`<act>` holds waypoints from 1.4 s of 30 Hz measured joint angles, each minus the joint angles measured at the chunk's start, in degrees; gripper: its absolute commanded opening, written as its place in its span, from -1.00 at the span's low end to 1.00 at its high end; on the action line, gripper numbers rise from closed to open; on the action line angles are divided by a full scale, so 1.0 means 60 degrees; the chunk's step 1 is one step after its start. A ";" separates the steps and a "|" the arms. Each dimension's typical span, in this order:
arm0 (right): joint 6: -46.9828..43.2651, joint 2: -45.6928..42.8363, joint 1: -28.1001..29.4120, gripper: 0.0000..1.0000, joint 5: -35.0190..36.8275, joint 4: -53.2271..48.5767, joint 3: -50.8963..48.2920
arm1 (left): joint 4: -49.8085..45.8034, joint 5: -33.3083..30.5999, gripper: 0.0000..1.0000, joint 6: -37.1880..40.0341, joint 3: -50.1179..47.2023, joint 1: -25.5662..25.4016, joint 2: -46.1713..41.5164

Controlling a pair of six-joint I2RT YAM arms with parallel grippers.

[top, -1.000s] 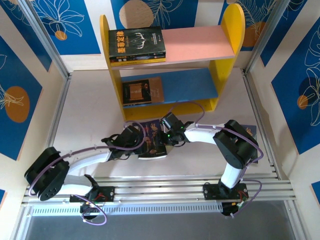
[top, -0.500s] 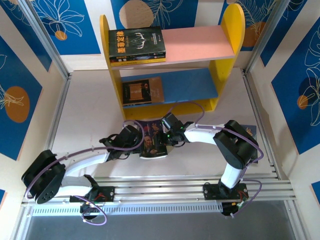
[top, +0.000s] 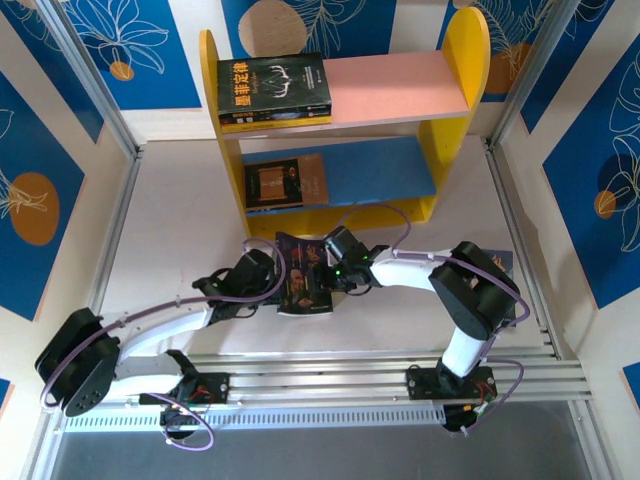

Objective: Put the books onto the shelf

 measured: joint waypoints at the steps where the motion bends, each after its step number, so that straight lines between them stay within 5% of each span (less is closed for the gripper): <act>1: -0.0004 -0.0036 -0.0022 0.02 -0.0036 0.0073 -0.0058 | 0.0000 0.0029 -1.00 0.0004 0.0000 0.0000 -0.0036; 23: 0.0109 -0.2237 -0.1541 0.09 -0.1370 0.0834 -0.2459 | 0.0157 0.0743 -1.00 0.0499 -0.0204 -0.0255 -0.2473; 33: 0.0831 -0.5198 -0.2524 0.27 -0.1552 0.0907 -0.2601 | 0.0178 0.0459 -1.00 0.0397 0.0401 -0.0302 -0.3279; 42: 0.2801 -0.7679 -0.2550 0.58 -0.1016 0.1982 -0.3388 | 0.0656 -0.0532 -1.00 0.0219 0.2153 -0.0339 -0.2331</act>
